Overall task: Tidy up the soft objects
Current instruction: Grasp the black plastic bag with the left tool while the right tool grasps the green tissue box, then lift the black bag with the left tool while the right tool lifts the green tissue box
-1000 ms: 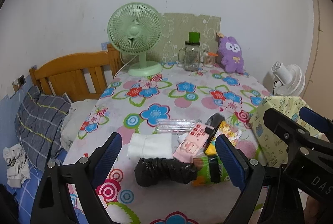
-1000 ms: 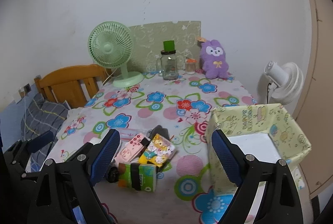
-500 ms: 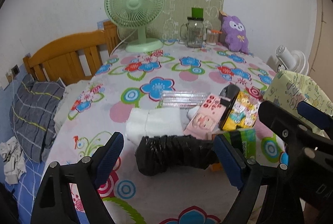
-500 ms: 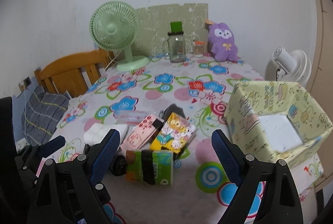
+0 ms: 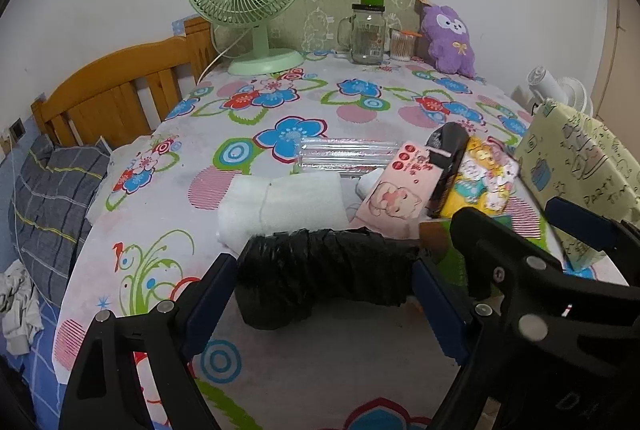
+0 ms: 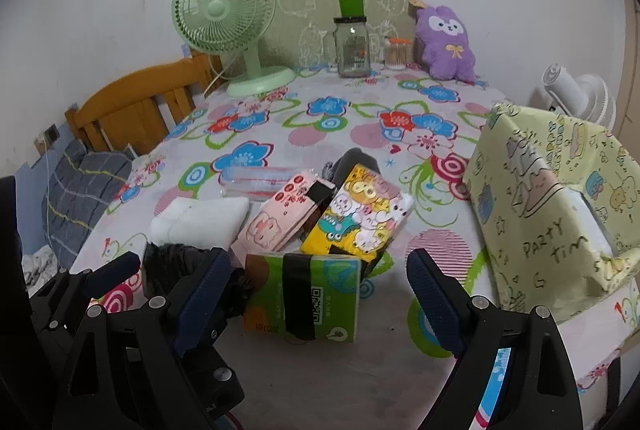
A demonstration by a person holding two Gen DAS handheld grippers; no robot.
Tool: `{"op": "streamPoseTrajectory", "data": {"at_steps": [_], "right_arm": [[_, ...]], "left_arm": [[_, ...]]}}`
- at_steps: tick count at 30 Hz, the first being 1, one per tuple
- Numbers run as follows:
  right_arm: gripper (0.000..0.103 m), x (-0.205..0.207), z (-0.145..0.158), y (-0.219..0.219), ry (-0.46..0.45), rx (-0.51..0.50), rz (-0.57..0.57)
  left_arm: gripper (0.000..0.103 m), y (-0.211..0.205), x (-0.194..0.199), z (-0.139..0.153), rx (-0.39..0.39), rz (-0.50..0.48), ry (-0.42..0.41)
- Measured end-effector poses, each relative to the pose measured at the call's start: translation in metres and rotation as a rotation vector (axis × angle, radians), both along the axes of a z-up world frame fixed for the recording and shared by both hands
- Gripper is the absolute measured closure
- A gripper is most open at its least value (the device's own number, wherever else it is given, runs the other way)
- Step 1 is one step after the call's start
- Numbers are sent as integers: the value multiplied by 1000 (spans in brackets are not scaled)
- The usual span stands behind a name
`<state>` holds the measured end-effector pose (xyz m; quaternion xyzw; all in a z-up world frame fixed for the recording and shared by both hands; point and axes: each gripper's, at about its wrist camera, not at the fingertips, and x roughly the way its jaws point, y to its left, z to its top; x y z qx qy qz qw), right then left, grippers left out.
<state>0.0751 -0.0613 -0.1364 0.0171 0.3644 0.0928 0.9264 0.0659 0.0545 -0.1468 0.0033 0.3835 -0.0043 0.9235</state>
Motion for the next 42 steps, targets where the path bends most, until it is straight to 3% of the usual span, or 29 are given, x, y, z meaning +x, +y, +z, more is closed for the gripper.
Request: {"op": "streamPoseTrajectory", "data": {"at_steps": [14,16,19,27,42], "right_arm": [[11,19,-23,7,93,4,-19],[22,21,-26,8,111,14,-19],[29,23,-30,9,134,20,-24],[40,21,-29,7,138,20,-20],[40,13,-6,-3,82,51,-27]], "left_arm": [[30,2,5,-9,27,-2,1],[32,1,4,-9,40,-7,0],[35,0,4,-9,46,-7,-3],[36,-2,3,-8,40,-16,0],[38,-11,-3,14,20,-6,-33]]}}
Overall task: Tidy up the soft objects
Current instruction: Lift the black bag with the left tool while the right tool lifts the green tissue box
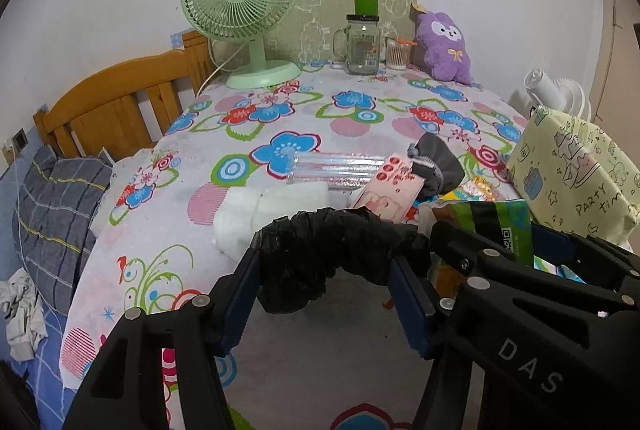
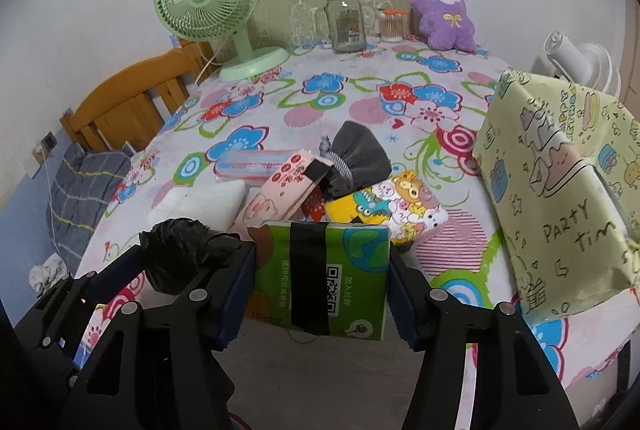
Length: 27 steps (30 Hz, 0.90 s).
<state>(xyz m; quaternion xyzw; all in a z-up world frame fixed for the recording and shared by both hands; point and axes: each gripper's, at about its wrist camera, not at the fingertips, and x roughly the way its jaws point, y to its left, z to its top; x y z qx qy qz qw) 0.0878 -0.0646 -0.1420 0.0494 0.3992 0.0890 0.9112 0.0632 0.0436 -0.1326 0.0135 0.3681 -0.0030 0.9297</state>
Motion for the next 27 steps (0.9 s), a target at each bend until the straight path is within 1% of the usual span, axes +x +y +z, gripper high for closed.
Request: {"op": "streamPoseTrajectory", "data": {"at_steps": [4,27], "right_arm": [[40,-2,8,-4,-16,5,-3],[40,-19,78,-36,-147,6,-41]], "left_arm": [[38,-4,-1,10,1,1,-20],[38,-35,-9,72,-6,-20,-146]]}}
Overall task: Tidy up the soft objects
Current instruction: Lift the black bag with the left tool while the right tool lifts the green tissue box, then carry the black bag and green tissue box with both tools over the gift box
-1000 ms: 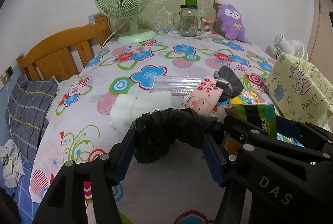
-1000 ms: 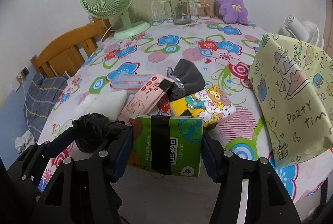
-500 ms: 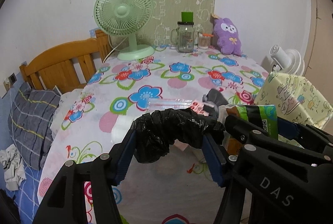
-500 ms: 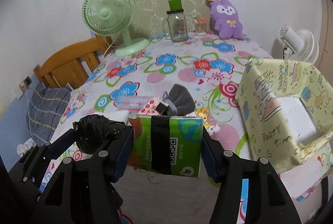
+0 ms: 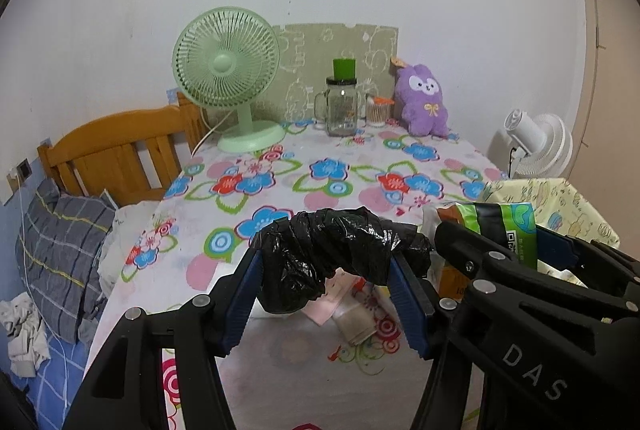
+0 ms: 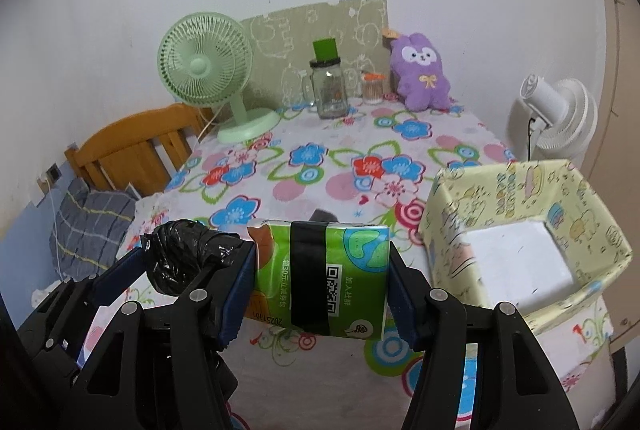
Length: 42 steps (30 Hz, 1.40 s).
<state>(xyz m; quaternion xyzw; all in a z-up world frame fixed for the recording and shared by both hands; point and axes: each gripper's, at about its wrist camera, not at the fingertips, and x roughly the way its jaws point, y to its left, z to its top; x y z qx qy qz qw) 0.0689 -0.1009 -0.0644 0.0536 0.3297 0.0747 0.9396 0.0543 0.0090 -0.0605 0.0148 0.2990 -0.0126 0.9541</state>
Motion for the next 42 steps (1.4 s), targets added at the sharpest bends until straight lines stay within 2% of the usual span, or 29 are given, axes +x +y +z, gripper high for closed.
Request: {"op": "streamPoseTrajectory", "data": {"at_steps": [17,30,42], "right_arm": [[40,-14,38,-23,-91,0,-13],[40,-16,46,-48,-105,1,-22],[40,-7,48,-82,-110,0,-63]], "left_arm": [[38,-23,-9,32,1,4,-77],[38,-48,-6,37,-6,6,-83],[38,-81,5,41,1,-38,-83]]}}
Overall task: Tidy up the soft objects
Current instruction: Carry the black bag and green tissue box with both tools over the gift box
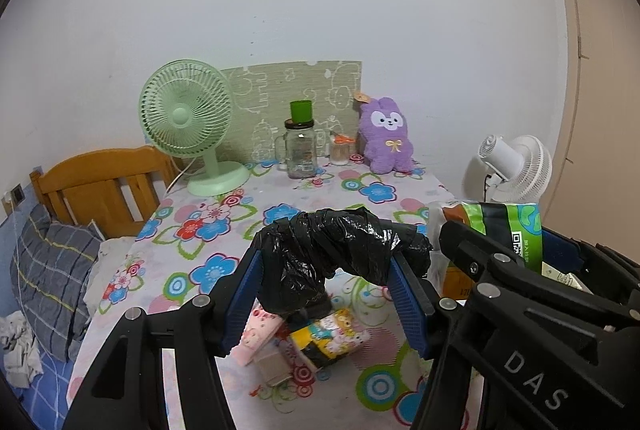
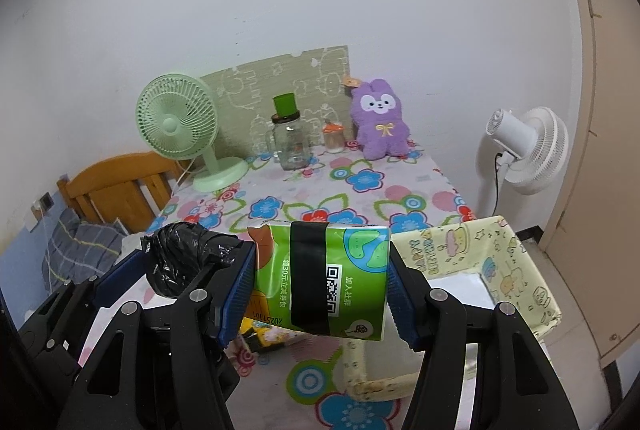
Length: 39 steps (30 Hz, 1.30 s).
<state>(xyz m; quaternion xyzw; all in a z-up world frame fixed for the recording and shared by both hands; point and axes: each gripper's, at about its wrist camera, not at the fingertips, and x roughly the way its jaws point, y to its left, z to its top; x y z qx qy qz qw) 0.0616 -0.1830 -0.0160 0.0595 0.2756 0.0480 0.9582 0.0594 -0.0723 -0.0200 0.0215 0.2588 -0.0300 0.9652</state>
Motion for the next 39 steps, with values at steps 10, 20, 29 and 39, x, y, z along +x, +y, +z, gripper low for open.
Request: {"op": "streamPoseTrajectory", "data": {"at_steps": [10,20,29,39], "right_arm": [[40,6,-1,-26,-2,-3,-33],[40,15,-6,-54,4,-21,-73],[40,26,-13,-79,14,-22,-118],[40,42,-25,-106,44,-36,-170]], "left_arm": [[38,-29,8,0,6,-49,2],[38,-55,21,-5,-2,-114,17],[38,-82,39,-12,-4,-165,38],[38,-108,59,-27,-10,-221,84]]}}
